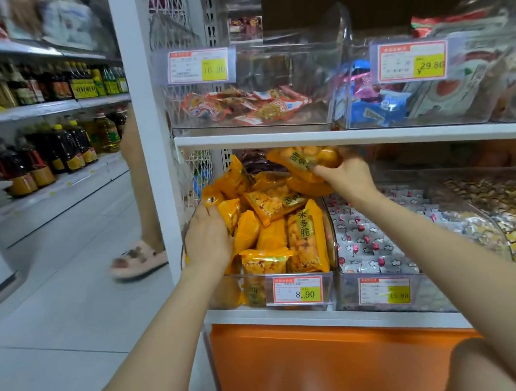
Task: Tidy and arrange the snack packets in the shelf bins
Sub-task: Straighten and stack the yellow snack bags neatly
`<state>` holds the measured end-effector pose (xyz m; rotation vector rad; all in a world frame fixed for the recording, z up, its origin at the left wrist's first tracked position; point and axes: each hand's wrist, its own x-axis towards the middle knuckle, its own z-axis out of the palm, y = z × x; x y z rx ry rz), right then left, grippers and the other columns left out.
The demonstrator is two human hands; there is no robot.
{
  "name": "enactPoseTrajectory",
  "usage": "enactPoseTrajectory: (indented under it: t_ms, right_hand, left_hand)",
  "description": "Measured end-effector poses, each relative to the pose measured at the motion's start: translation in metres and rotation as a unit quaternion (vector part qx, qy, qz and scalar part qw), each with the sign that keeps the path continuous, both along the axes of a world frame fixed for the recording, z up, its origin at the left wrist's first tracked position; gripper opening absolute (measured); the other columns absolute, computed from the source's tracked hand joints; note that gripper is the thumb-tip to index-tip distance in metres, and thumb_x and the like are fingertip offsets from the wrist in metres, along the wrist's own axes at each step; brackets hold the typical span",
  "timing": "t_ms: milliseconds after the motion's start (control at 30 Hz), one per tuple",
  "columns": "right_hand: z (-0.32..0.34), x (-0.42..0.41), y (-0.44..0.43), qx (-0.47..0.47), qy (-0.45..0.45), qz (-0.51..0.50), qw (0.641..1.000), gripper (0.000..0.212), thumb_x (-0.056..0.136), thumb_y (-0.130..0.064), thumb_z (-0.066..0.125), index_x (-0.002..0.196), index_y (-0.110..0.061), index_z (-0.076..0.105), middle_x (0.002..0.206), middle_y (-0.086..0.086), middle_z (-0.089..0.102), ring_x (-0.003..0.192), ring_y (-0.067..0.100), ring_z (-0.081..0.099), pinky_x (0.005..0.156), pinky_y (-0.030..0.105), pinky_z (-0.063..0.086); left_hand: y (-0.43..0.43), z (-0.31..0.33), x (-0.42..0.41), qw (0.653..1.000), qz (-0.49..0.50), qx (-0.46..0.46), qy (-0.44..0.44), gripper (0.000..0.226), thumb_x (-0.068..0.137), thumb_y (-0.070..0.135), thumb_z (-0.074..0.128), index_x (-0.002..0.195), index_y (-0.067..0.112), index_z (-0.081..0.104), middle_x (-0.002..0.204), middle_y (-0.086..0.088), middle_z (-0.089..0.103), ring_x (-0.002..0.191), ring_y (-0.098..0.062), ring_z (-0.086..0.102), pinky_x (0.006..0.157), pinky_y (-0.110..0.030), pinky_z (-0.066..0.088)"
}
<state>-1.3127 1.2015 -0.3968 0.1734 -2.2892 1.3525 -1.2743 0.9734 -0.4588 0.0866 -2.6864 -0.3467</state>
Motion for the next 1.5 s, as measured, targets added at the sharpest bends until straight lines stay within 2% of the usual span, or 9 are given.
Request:
enactPoseTrajectory:
  t_ms: [167, 467, 633, 767, 967, 1100, 1267, 1400, 1500]
  right_hand:
    - [-0.007, -0.023, -0.033, 0.002, 0.081, -0.012, 0.997, 0.045, 0.084, -0.021, 0.07, 0.121, -0.002, 0.054, 0.122, 0.017, 0.058, 0.116, 0.028, 0.053, 0.099, 0.027, 0.039]
    - [-0.008, -0.039, -0.041, 0.302, 0.03, -0.035, 0.952, 0.061, 0.078, -0.053, 0.066, 0.133, -0.033, 0.049, 0.137, 0.007, 0.046, 0.131, 0.03, 0.034, 0.111, 0.049, 0.022]
    - [-0.012, -0.029, -0.027, 0.227, 0.037, 0.053, 0.972, 0.06, 0.082, -0.052, 0.063, 0.135, -0.03, 0.046, 0.134, 0.006, 0.052, 0.123, 0.026, 0.047, 0.103, 0.046, 0.04]
    - [-0.006, -0.004, -0.013, 0.107, 0.083, 0.048, 0.99, 0.036, 0.087, -0.039, 0.061, 0.116, -0.018, 0.064, 0.113, 0.002, 0.066, 0.106, 0.016, 0.059, 0.094, 0.039, 0.049]
    - [0.004, 0.04, -0.019, 0.041, -0.074, 0.205, 0.975, 0.038, 0.089, -0.027, 0.061, 0.123, -0.016, 0.051, 0.095, -0.001, 0.067, 0.076, -0.004, 0.064, 0.07, 0.013, 0.051]
    - [-0.002, 0.048, -0.014, 0.008, -0.113, 0.171, 0.979, 0.058, 0.078, -0.024, 0.074, 0.127, -0.022, 0.043, 0.105, 0.011, 0.068, 0.092, 0.02, 0.068, 0.085, 0.034, 0.056]
    - [-0.01, 0.049, -0.005, 0.061, -0.091, 0.085, 0.99, 0.067, 0.076, -0.036, 0.075, 0.131, -0.021, 0.039, 0.088, 0.006, 0.066, 0.083, 0.017, 0.066, 0.072, 0.023, 0.05]
    - [-0.026, 0.049, -0.015, 0.19, -0.057, 0.059, 0.978, 0.064, 0.078, -0.039, 0.073, 0.13, -0.021, 0.039, 0.109, 0.004, 0.062, 0.094, 0.021, 0.061, 0.078, 0.03, 0.049]
    - [-0.03, 0.048, -0.019, 0.233, -0.064, 0.056, 0.969, 0.063, 0.08, -0.045, 0.069, 0.131, -0.021, 0.039, 0.122, 0.008, 0.057, 0.105, 0.025, 0.057, 0.088, 0.04, 0.05]
  left_hand:
    - [-0.002, -0.003, -0.002, 0.999, 0.023, -0.025, 0.008, 0.044, 0.088, 0.012, 0.059, 0.127, 0.011, 0.038, 0.131, -0.015, 0.045, 0.112, -0.034, 0.051, 0.082, -0.04, 0.045]
    - [-0.008, 0.016, 0.013, 0.988, -0.004, 0.066, 0.137, 0.043, 0.085, 0.028, 0.061, 0.123, 0.014, 0.047, 0.114, -0.01, 0.058, 0.108, -0.029, 0.05, 0.073, -0.038, 0.04]
    - [-0.003, 0.027, 0.023, 0.933, -0.072, 0.304, 0.182, 0.042, 0.078, 0.031, 0.072, 0.114, 0.02, 0.053, 0.103, 0.002, 0.062, 0.098, -0.015, 0.056, 0.076, -0.029, 0.045]
    - [0.009, 0.037, 0.028, 0.834, -0.153, 0.519, 0.111, 0.04, 0.08, 0.023, 0.072, 0.111, 0.02, 0.047, 0.096, 0.002, 0.063, 0.082, -0.004, 0.059, 0.061, -0.009, 0.047]
    - [0.033, 0.028, 0.021, 0.775, -0.201, 0.6, 0.007, 0.038, 0.08, 0.023, 0.071, 0.11, 0.017, 0.05, 0.104, -0.008, 0.065, 0.079, -0.008, 0.064, 0.055, -0.012, 0.047]
    - [0.033, 0.024, 0.019, 0.825, -0.262, 0.501, -0.02, 0.025, 0.083, 0.018, 0.068, 0.104, 0.017, 0.055, 0.097, 0.003, 0.064, 0.084, -0.006, 0.061, 0.066, -0.013, 0.049]
    - [-0.003, 0.019, 0.014, 0.956, -0.229, 0.18, -0.02, 0.035, 0.072, 0.038, 0.077, 0.1, 0.026, 0.059, 0.099, 0.012, 0.061, 0.092, -0.007, 0.058, 0.079, -0.03, 0.049]
    - [-0.008, 0.014, 0.022, 0.964, -0.237, -0.022, -0.121, 0.045, 0.075, 0.047, 0.071, 0.114, 0.027, 0.061, 0.114, 0.005, 0.06, 0.11, -0.015, 0.051, 0.081, -0.027, 0.037]
    - [-0.004, 0.007, 0.02, 0.963, -0.229, -0.06, -0.129, 0.044, 0.081, 0.046, 0.065, 0.12, 0.028, 0.058, 0.12, 0.001, 0.058, 0.117, -0.018, 0.046, 0.086, -0.03, 0.029]
